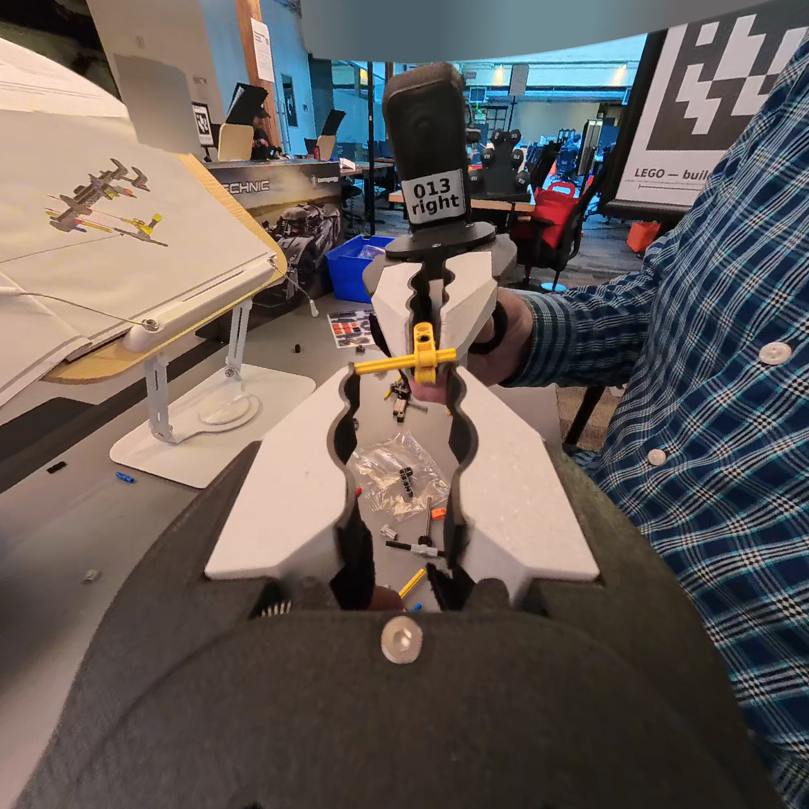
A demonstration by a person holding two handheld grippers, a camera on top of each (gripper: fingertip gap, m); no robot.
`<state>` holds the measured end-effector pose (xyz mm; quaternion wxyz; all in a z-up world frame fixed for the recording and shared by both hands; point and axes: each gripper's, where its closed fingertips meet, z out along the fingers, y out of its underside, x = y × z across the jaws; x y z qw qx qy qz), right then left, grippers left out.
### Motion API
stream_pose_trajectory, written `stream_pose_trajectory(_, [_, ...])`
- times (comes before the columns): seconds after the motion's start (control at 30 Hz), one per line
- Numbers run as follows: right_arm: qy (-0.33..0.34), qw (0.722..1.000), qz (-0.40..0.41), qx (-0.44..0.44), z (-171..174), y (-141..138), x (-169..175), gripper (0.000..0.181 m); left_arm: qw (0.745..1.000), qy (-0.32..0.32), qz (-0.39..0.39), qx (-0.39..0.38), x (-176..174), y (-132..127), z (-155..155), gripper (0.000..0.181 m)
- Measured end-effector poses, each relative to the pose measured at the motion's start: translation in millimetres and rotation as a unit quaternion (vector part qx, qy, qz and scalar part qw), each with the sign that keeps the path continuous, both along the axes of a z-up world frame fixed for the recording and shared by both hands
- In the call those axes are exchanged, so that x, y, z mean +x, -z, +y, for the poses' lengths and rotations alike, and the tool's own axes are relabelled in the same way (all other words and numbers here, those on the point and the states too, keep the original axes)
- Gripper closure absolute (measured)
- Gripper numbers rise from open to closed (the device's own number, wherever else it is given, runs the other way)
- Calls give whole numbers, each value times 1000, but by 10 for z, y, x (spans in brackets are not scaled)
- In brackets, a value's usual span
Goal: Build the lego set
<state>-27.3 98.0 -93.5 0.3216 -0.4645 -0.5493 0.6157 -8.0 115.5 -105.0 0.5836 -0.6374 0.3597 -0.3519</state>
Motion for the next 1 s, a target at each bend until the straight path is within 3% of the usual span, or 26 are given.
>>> stream_pose_trajectory(0.23, [8, 1000, 2, -18, 47, 24, -85, 175, 999, 8, -38, -29, -51, 14, 28, 135])
stream_pose_trajectory(0.5, [-7, 998, 14, -62, 66, -16, -139, 175, 992, 40, -108, -58, -136, -21, 31, 146])
stream_pose_trajectory(0.7, [29, 999, 2, -33, 162, 27, -157, 176, 989, 39, -122, -67, -126, -33, 66, 131])
stream_pose_trajectory(0.77, [46, 999, 1, -22, 213, 23, -161, 176, 992, 33, -112, -57, -104, -21, 70, 143])
stream_pose_trajectory(1.0, [63, 998, -2, 1, 267, 10, -150, 176, 992, 6, -109, -57, -138, -12, 151, 135])
